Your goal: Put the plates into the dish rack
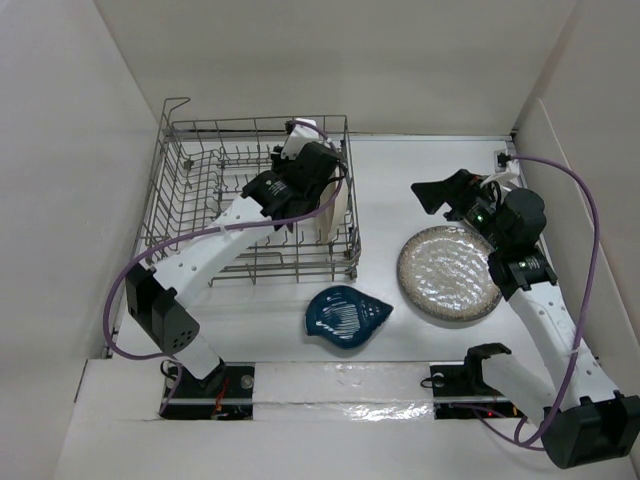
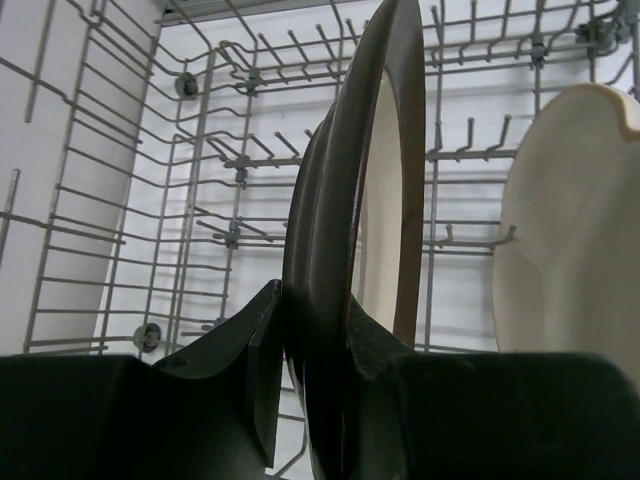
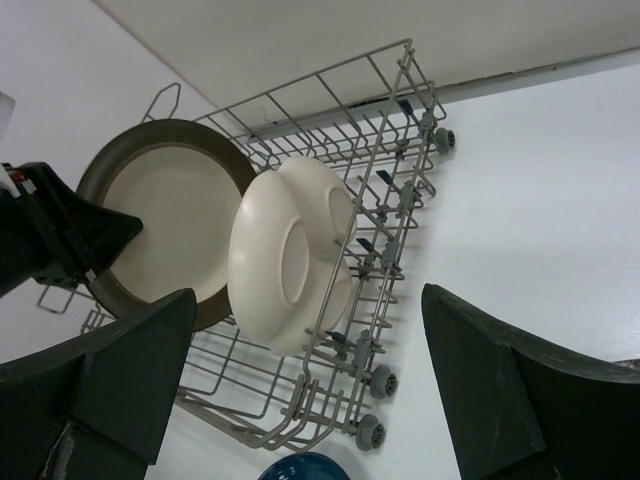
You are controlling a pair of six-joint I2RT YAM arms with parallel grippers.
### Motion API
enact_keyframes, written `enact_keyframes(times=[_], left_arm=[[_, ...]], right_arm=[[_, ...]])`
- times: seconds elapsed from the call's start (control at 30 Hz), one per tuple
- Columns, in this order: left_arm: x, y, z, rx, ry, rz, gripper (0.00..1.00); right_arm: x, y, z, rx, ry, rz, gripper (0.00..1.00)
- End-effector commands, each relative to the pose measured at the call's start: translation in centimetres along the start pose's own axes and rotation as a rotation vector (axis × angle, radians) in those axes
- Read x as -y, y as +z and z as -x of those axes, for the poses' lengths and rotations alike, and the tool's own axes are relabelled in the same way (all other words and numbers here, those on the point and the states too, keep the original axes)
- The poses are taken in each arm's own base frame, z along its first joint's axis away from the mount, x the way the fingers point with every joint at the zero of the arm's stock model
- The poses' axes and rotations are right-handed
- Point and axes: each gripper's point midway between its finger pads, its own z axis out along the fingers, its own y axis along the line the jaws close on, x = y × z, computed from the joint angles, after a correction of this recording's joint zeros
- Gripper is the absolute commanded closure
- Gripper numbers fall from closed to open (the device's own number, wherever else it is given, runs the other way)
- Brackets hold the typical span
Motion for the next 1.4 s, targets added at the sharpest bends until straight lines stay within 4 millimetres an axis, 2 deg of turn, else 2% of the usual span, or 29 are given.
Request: enact_keyframes(times=[0.0, 0.17, 0.33, 0.67, 1.0, 1.17, 1.37], left_arm=[[-0.3, -2.2, 5.5, 0.157, -0.226, -0.067, 1.00], [1.5, -2.1, 5.7, 0.151, -0.250, -0.138, 1.00], [1.7, -2.2, 6.3, 0.154, -0.254, -0.145, 1.00], [2.9, -0.3, 2.9, 0.099, -0.200, -0.109, 1.00], [4.4, 1.7, -2.3, 0.029, -0.153, -0.095, 1.00], [6.0, 2.5, -3.7, -0.004, -0.142, -0.125, 1.00], [6.6, 3.0, -5.2, -0.031, -0.102, -0.107, 1.00]], right_arm=[[-0.7, 0.1, 0.7, 0.020, -0.029, 0.039, 0.00], [-0.3, 0.2, 0.3, 0.013, -0.029, 0.028, 0.00], [0.0, 0.4, 0.1, 0.007, -0.028, 0.024, 0.00], [0.2, 0.3, -0.1, 0.002, -0.027, 0.019, 0.00], [0.4, 0.3, -0.3, 0.006, -0.025, 0.010, 0.00], [0.8, 0.4, -0.6, 0.003, -0.020, 0.005, 0.00], [1.3, 0.4, -0.9, 0.011, -0.005, -0.011, 0.00]])
